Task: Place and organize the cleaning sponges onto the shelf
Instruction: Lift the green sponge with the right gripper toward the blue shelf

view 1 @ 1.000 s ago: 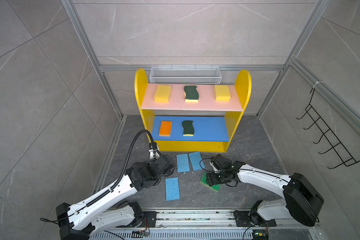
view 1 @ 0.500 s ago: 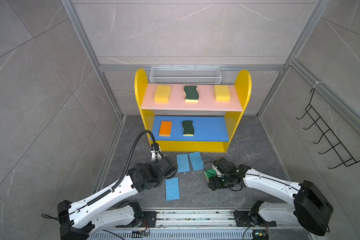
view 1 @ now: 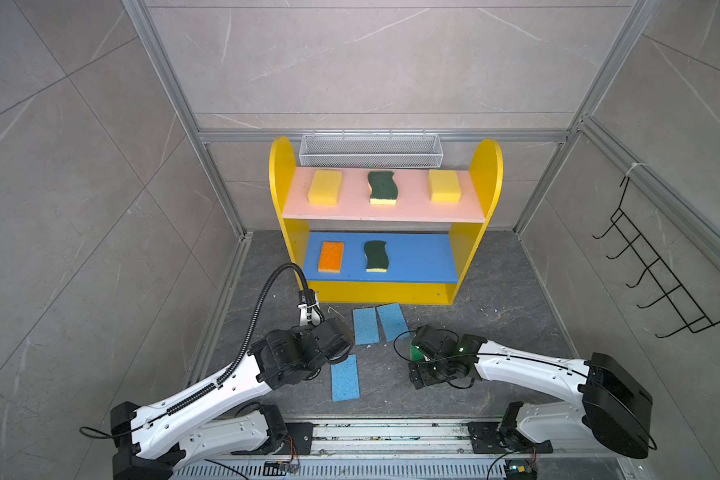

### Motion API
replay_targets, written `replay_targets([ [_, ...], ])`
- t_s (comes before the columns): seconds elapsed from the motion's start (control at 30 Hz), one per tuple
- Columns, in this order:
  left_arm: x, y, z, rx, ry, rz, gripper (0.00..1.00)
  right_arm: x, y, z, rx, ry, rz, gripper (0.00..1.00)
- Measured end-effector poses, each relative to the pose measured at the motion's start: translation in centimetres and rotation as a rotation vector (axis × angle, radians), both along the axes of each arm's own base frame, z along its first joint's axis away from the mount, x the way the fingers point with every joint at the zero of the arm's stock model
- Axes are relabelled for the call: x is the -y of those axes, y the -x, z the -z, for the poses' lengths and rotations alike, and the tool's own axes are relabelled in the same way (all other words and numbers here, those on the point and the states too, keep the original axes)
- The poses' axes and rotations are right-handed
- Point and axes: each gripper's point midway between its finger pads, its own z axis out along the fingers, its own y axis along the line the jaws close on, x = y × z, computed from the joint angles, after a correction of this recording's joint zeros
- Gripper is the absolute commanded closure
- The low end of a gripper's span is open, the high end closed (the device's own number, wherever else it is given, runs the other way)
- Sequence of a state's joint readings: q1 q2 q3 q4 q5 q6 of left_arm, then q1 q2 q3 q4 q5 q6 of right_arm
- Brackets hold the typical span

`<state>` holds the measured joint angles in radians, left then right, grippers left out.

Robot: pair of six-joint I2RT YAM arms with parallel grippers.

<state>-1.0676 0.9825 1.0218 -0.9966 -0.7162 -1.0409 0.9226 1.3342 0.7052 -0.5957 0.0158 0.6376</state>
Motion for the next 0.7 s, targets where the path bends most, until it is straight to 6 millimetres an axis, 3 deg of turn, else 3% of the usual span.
replay_targets([
  [0.3, -0.2, -0.1, -0.1, 0.008, -0.008, -0.009, 0.32, 1.2, -0.4, 0.4, 0.013, 0.059, 0.079, 0.11],
  [0.7, -0.6, 0.1, 0.1, 0.000, -0.029, -0.008, 0.31, -1.3, -0.5, 0.8, 0.012, 0.038, 0.076, 0.09],
])
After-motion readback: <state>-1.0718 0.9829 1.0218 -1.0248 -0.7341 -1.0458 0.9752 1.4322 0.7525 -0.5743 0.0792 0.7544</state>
